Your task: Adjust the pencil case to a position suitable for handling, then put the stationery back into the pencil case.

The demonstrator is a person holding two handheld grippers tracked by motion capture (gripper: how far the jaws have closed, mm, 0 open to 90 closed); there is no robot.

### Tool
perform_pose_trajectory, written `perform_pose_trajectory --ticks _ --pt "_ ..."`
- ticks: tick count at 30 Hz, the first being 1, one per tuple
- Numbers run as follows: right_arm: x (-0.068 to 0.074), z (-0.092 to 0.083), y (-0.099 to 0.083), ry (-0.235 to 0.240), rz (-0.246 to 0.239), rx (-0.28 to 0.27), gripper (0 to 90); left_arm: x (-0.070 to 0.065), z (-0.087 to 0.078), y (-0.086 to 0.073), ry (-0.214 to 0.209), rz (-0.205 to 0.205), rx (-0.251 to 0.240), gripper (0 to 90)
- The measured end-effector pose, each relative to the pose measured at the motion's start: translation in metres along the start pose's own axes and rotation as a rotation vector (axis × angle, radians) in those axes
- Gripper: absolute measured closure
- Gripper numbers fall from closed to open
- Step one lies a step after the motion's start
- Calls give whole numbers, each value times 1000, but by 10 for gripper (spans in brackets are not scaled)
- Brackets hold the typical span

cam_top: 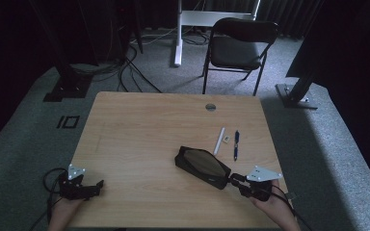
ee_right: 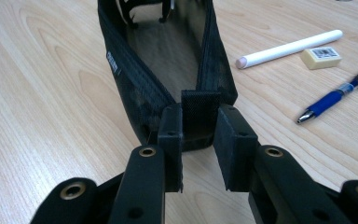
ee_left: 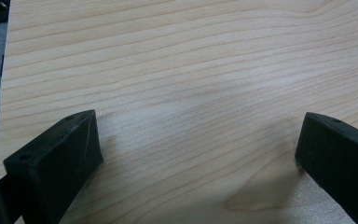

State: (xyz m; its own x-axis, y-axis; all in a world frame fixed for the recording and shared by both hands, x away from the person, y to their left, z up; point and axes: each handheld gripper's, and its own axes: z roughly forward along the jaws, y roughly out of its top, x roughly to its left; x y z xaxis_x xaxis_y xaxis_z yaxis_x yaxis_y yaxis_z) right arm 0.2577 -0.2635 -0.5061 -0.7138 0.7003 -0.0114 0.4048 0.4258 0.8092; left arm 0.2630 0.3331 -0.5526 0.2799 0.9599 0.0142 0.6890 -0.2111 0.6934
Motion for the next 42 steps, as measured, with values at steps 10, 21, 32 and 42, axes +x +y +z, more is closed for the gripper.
perform_pose_trajectory --ticks 10,21,32,42 --pt "-6 -12 0 5 83 -18 527 0 0 0 0 0 0 3" --pt "-18 -19 1 -33 116 -68 484 0 0 0 0 0 0 3" --pt "-25 -30 12 -76 138 -130 450 0 0 0 0 0 1 3" --pt "-44 -24 14 -158 181 -137 427 0 0 0 0 0 1 3"
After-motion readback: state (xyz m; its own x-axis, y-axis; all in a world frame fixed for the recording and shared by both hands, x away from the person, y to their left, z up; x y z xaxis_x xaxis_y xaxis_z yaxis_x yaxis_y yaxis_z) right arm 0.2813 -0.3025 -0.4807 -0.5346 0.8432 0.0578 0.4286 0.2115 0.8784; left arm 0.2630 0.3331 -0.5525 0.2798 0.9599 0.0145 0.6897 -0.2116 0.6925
